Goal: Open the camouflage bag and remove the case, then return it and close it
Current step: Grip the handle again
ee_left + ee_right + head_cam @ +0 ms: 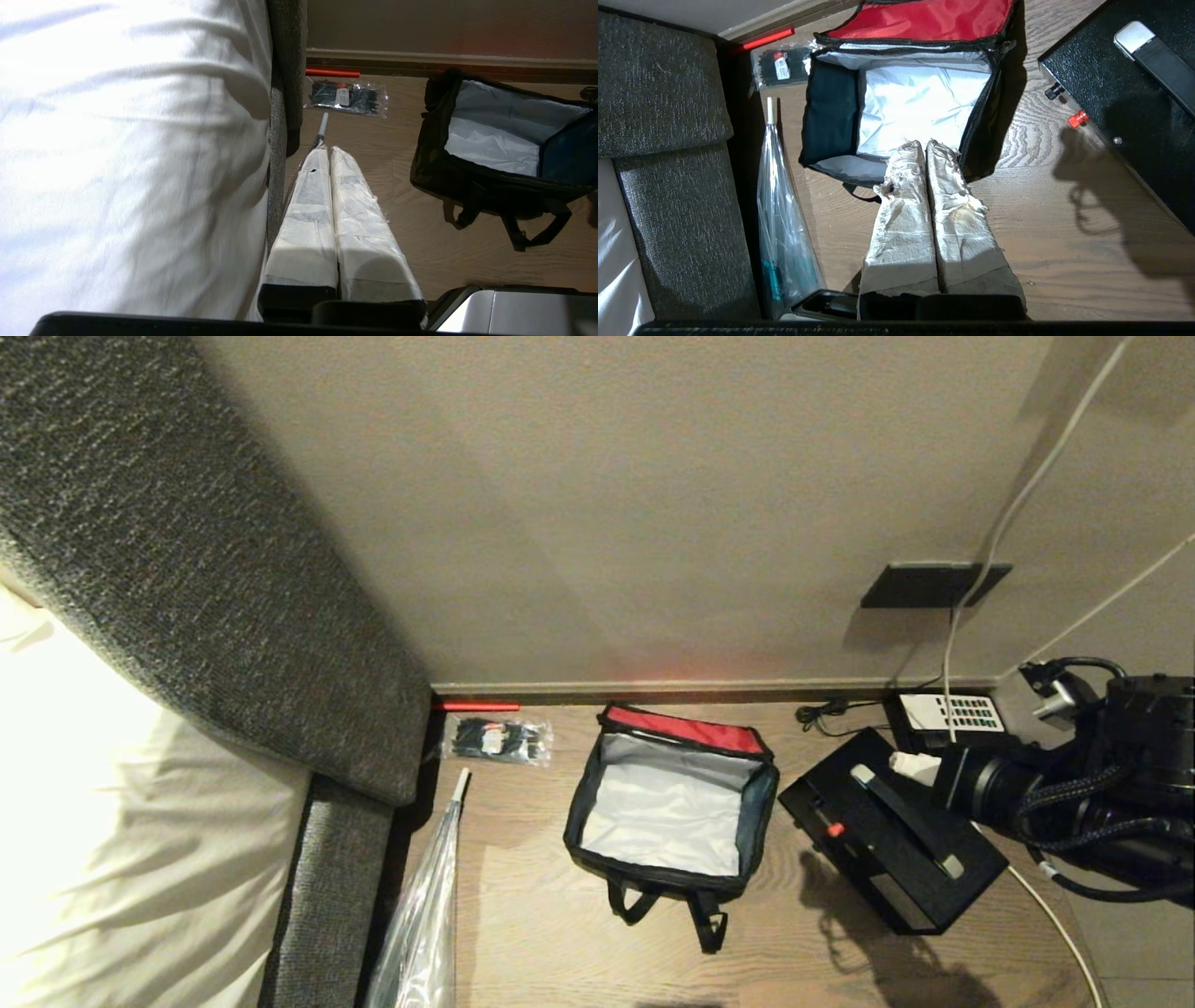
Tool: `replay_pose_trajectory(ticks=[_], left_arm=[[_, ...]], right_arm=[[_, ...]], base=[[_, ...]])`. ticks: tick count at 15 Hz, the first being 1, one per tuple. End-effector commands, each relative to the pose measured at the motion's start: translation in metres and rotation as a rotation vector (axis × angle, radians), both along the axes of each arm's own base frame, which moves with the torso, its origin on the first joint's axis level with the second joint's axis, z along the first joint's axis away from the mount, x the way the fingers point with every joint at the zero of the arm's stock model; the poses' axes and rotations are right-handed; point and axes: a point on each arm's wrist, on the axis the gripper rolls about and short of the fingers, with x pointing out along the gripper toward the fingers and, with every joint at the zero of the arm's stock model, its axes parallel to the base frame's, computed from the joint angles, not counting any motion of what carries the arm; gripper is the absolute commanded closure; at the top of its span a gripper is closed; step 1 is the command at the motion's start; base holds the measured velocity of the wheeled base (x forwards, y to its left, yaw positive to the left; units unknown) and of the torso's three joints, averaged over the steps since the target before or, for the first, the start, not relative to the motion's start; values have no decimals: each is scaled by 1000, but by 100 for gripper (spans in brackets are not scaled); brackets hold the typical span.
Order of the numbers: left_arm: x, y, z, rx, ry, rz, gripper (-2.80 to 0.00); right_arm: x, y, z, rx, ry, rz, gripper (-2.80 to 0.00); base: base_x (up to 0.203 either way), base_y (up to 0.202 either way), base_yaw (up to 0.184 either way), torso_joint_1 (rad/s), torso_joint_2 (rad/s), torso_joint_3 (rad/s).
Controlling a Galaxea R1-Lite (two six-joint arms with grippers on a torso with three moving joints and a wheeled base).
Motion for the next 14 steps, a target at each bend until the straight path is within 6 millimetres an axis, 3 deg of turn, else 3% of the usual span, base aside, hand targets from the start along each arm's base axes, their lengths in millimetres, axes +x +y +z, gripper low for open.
replay_pose_trajectory(ticks=[1, 4, 9, 14], left_arm=[[0, 0, -1, -2, 3, 0, 0], [0, 0, -1, 1, 1, 2, 0], [0, 0, -1, 1, 0, 2, 0], [0, 0, 0, 1, -2, 1, 0]], right_arm=[[-2, 0, 3, 4, -12, 2, 0], [-2, 0, 3, -1, -14, 2, 0], [-4, -1, -7, -105, -6, 39, 0], [28, -4, -48, -433, 80, 10, 0]], base=[[-93, 0, 2, 3, -2, 2], [-146, 0, 0, -1, 3, 5], [0, 0, 0, 0, 0, 0], [0, 0, 0, 0, 0, 0]])
